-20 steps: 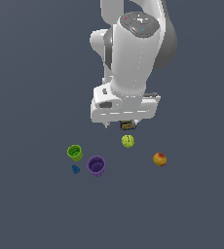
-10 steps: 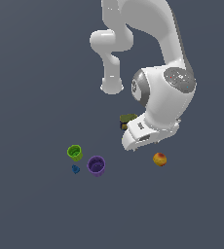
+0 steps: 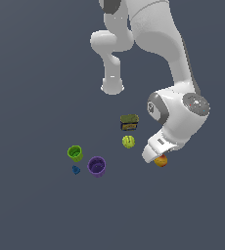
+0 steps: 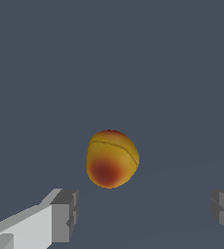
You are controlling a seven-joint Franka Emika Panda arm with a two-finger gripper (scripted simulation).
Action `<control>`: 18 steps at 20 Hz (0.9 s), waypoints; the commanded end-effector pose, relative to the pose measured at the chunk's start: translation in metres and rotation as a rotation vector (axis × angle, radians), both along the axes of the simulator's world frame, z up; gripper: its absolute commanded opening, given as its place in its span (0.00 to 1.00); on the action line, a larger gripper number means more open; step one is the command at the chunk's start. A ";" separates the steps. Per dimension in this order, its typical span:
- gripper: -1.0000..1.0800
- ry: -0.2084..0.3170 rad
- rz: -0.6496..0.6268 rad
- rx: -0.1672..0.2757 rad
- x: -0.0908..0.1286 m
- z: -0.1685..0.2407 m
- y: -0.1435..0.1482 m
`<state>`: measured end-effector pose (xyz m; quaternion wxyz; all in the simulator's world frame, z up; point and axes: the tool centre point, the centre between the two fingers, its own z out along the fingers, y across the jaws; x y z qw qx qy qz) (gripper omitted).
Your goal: Pick up a designated object from a clutter of objects.
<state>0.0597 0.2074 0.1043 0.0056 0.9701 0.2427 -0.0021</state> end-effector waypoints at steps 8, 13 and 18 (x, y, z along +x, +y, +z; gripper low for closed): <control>0.96 0.000 0.035 0.011 -0.003 -0.018 0.020; 0.96 0.000 0.035 0.011 -0.003 -0.028 0.020; 0.96 -0.001 0.037 0.011 -0.004 -0.054 0.021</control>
